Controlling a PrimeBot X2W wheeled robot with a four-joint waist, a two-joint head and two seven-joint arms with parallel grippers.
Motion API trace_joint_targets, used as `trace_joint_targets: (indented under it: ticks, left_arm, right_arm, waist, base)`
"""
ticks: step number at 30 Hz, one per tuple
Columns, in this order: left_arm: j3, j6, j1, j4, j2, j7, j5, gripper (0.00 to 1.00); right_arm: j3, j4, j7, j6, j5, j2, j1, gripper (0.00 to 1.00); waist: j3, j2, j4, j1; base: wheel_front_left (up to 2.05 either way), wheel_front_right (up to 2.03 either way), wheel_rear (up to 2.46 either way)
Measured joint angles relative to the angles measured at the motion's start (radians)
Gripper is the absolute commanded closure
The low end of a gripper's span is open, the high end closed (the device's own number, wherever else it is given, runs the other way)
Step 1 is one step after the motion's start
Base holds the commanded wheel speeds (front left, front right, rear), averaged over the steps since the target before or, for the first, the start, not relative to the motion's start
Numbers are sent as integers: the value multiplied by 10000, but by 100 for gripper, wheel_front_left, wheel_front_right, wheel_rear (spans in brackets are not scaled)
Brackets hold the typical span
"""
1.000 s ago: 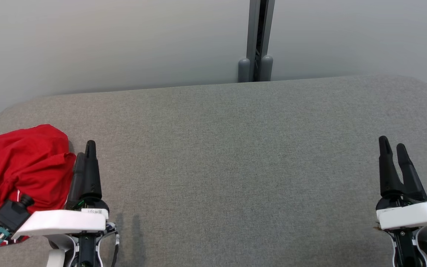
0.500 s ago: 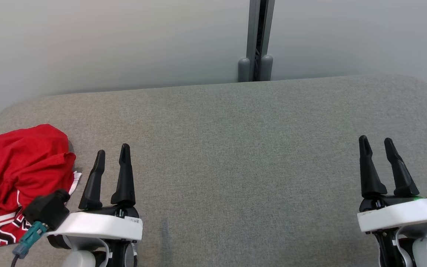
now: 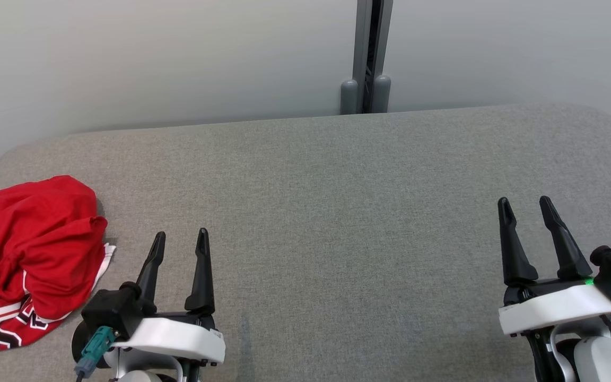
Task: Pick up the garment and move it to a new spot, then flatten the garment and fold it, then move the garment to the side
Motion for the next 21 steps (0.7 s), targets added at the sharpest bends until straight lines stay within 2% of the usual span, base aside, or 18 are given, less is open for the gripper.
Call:
trace_joint_targets:
  ticks: [21]
  left_arm:
    - [-357,481,-5,153,61,-395,1921,0]
  right_arm:
    - [337,738,-497,2,-1279,-36,-366,0]
  waist:
    - [71,0,18,0]
  base:
    - [0,0,0]
